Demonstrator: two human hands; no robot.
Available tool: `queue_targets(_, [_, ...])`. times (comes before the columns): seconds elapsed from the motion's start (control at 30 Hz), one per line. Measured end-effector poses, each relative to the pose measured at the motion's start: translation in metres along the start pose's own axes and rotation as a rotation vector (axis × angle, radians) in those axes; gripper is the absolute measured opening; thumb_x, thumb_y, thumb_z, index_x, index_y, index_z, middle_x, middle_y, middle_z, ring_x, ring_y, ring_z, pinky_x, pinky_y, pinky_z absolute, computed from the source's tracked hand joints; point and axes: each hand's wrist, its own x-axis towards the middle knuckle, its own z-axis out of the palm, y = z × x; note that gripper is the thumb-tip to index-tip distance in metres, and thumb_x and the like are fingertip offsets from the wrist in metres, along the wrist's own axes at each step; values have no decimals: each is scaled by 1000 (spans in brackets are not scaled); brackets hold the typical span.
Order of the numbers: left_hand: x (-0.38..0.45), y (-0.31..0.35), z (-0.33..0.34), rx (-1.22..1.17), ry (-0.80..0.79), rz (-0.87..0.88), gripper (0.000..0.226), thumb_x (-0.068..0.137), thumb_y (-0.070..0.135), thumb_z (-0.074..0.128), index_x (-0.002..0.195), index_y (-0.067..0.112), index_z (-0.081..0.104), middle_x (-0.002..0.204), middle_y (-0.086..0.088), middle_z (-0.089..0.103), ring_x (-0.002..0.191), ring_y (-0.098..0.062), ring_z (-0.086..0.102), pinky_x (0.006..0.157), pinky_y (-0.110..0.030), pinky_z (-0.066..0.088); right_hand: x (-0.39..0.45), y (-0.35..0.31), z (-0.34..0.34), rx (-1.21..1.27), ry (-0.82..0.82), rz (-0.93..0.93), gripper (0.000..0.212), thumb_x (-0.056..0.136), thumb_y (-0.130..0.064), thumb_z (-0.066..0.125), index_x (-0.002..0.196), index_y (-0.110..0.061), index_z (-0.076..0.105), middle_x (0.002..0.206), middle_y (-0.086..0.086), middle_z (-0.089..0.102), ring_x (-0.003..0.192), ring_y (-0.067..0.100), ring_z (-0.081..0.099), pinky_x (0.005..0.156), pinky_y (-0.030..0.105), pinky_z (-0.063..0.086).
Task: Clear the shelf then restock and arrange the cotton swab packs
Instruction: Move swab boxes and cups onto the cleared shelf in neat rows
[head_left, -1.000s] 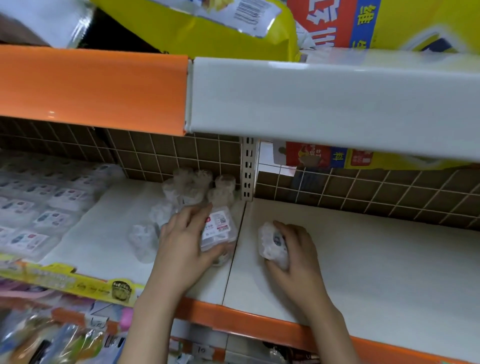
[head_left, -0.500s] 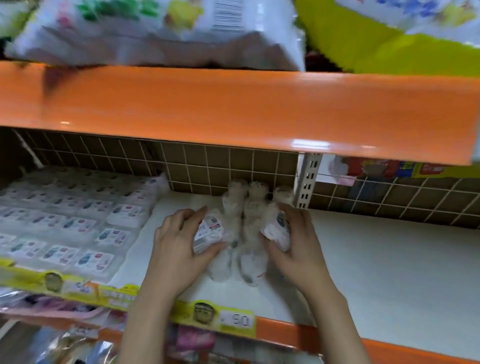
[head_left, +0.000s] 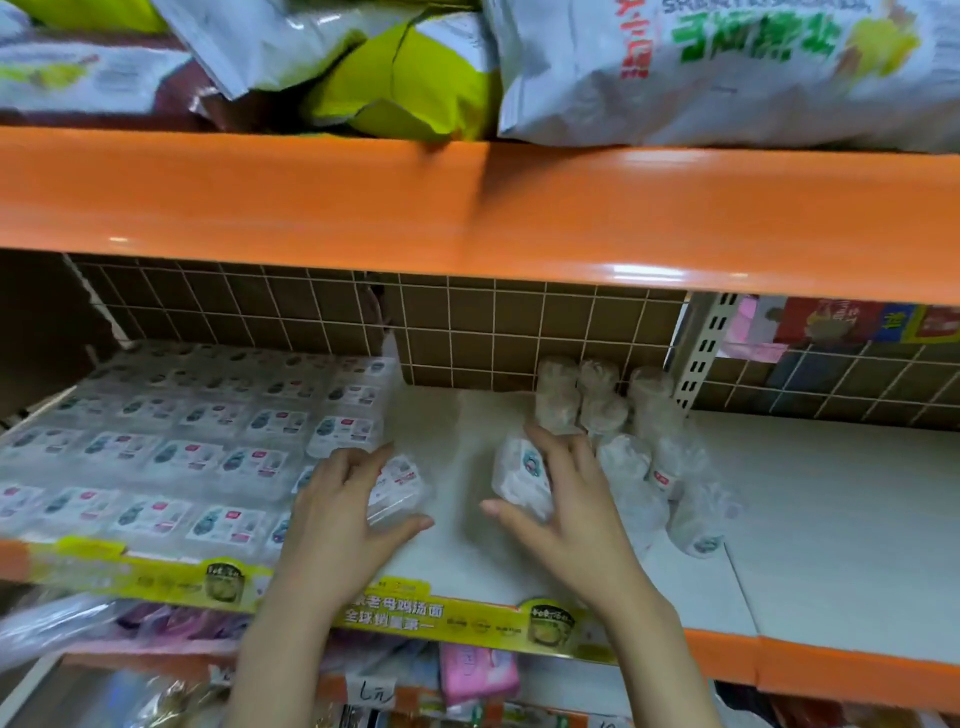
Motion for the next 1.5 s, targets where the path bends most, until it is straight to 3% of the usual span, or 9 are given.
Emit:
queue_targets(0.2, [5,-2,6,28,29,-15,82,66,67,45,128,15,55,116,-11,62,104,-34,58,85,-45,46,6,7,4,-93,-43,-13,80,74,-69,48,139,-23,40,109,-10,35,103,10,41,84,15,26])
queue_targets(0.4, [9,-1,14,-115,-4,-30,80,64,51,53,136,18,44,128,-7,53,116,-29,50,94,-39,41,11,12,9,-98,-68,-35,80,72,-67,50,137,-21,44,109,-3,42,104,18,49,93,32,41])
queue_targets(0.57, [9,-18,5,-107,48,-4,77,60,46,44,130,15,52,119,-11,54,108,-34,53,89,-46,45,22,-1,28,-140,-49,-83,77,73,-64,51,135,-19,48,105,-4,42,99,18,51,87,31,42])
queue_targets(0.8, [29,-78,-32,-156,80,26,71,66,48,43,130,18,51,121,-5,55,108,-27,53,90,-45,45,40,-37,83,-248,9,-124,69,73,-54,57,133,-20,49,107,2,53,98,23,54,80,38,45])
queue_targets(0.97, [37,-147,-70,-134,81,49,64,72,47,43,127,16,54,118,-9,62,102,-31,59,83,-41,47,46,-72,149,-317,-4,-101,68,74,-52,50,132,-18,51,109,4,56,103,17,44,82,32,42])
queue_targets(1.1, [46,-198,-87,-168,70,25,62,73,47,45,123,11,57,112,-12,63,100,-34,59,80,-44,50,49,-84,184,-341,14,-77,62,75,-48,50,129,-18,54,114,9,59,104,28,58,87,38,48])
queue_targets(1.3, [58,-224,-85,-217,40,78,64,72,48,47,126,14,55,118,-5,60,108,-27,55,89,-41,47,49,-91,201,-354,74,-77,53,59,-23,68,112,-26,59,101,2,60,85,29,61,67,38,54])
queue_targets(1.4, [60,-224,-80,-255,12,106,59,73,41,54,126,16,55,119,0,58,110,-21,54,90,-32,42,48,-95,205,-385,69,-82,46,64,-29,60,110,-27,61,104,-3,63,90,24,60,73,35,53])
queue_targets(1.5, [59,-225,-75,-247,10,130,62,72,48,47,126,17,54,119,4,57,110,-15,51,89,-28,38,45,-101,209,-385,32,-91,46,66,-29,61,112,-28,63,110,-8,65,98,19,57,78,35,50])
